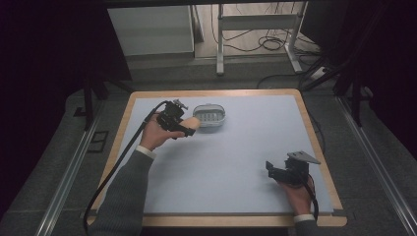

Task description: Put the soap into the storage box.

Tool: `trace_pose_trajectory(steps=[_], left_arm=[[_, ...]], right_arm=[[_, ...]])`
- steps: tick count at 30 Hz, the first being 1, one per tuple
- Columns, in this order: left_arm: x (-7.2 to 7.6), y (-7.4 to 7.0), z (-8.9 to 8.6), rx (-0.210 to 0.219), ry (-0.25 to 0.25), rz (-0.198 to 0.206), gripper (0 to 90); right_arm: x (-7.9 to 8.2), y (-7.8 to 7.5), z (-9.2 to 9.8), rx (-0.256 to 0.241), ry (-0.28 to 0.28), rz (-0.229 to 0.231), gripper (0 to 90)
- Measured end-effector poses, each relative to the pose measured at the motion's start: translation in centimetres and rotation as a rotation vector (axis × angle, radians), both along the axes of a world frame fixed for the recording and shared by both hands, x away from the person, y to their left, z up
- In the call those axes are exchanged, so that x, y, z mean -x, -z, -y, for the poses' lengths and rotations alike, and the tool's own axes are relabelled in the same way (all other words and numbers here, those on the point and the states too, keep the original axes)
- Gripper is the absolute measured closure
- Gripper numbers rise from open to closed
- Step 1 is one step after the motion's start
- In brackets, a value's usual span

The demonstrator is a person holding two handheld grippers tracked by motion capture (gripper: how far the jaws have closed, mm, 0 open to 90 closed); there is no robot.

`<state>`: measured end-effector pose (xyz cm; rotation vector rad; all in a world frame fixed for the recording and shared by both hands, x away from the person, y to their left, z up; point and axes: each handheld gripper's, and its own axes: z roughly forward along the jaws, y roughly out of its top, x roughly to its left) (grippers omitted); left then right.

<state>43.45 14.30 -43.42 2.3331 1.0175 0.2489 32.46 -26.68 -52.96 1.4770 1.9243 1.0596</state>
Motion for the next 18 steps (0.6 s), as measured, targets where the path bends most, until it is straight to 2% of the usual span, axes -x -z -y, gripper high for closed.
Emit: trace_pose_trajectory(steps=[4, 7, 18], left_arm=[[-0.3, 0.1, 0.0, 0.02, 0.003, -0.01, 32.2], [-0.5, 0.2, 0.0, 0.007, -0.003, -0.008, 32.3], [-1.1, -0.4, 0.6, 0.006, 0.008, 0.001, 32.3]], right_arm=[[0.0, 0.0, 0.0, -0.001, 0.0, -0.001, 7.6], [0.0, 0.0, 0.0, -0.001, 0.0, -0.001, 7.6], [0.0, 0.0, 0.0, 0.0, 0.001, -0.001, 7.6]])
